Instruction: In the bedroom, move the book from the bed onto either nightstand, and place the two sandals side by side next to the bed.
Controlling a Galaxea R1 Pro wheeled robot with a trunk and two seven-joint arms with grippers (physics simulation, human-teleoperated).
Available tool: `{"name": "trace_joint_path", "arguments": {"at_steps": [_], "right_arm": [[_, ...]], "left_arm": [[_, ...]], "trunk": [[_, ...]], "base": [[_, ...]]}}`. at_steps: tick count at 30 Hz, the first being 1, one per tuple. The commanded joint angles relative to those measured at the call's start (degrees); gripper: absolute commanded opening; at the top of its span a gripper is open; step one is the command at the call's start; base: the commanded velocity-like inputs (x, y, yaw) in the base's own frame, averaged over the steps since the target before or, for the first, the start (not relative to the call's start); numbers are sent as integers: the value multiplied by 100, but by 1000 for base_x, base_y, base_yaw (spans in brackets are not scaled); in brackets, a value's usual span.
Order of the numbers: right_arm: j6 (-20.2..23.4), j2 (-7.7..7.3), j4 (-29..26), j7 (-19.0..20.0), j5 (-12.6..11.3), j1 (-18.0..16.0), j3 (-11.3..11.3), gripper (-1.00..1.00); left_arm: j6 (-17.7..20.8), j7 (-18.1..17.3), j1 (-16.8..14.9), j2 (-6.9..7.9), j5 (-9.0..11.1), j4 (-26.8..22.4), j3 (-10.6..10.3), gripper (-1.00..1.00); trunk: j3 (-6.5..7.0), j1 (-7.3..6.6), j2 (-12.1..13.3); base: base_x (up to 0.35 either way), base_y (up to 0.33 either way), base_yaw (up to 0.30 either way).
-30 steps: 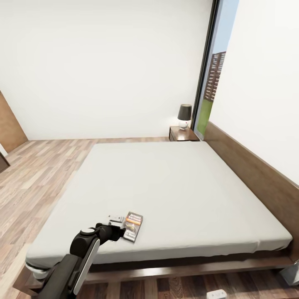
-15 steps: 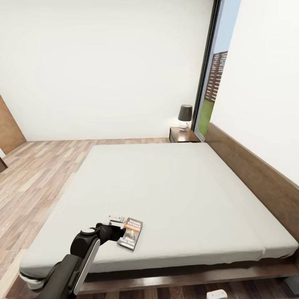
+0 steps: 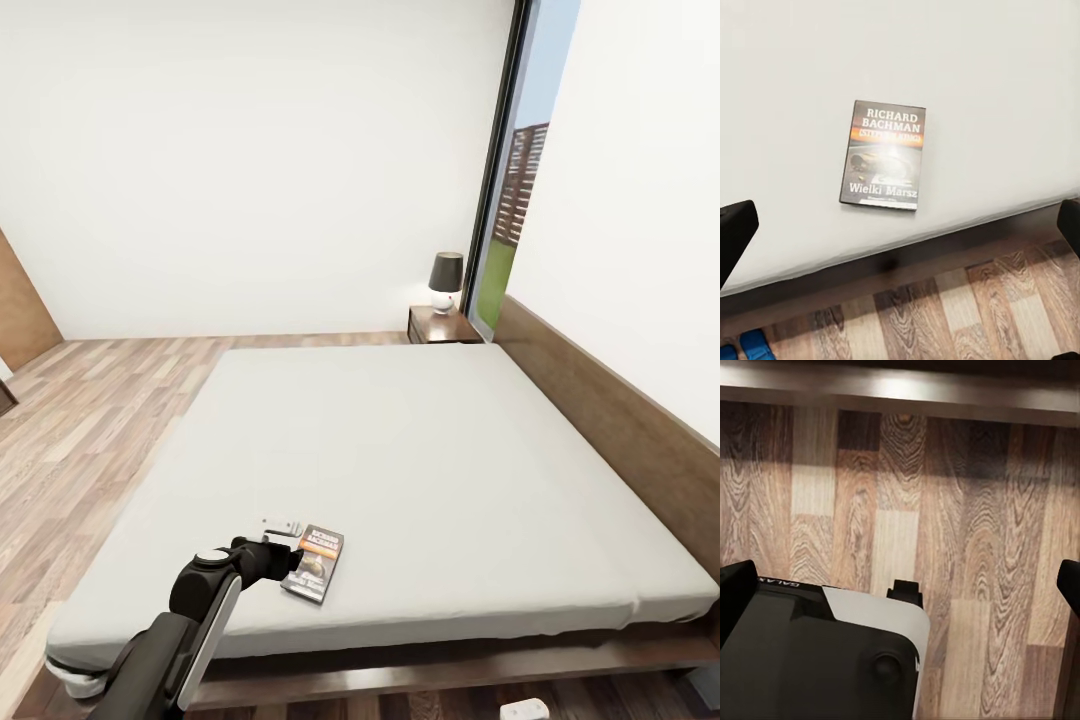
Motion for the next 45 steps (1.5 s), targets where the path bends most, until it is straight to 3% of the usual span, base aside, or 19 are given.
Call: {"name": "trace_joint_path", "arguments": {"at_steps": [1,7,12,29,38,45], "right_arm": [[25,-13,14,19,55,2,-11,100],[-10,-83,199,19,51,98,-19,100],[-318,-154,478,19,43,210,-23,100],[-606,-224,797,14,38,345,-67,100],[-626,-343,809,11,39,392,-478,100],[-629,-399,813,10,40,398,-617,100]], "left_arm": [[29,-9,-5,-2,8,-2,3,100],[29,-7,-5,-3,-1,6,3,100],[31,-7,-5,-3,1,4,6,100],[46,-7,-5,-1,-3,3,17,100],[65,-11,-7,6,0,3,20,100],[69,-14,-8,7,5,-2,8,100]], "trunk": [[-12,3,-12],[-12,3,-12],[-12,3,-12],[-12,3,-12],[-12,3,-12],[-12,3,-12]], "base": [[4,0,0],[2,0,0],[0,0,0],[22,0,0],[224,0,0],[136,0,0]]}}
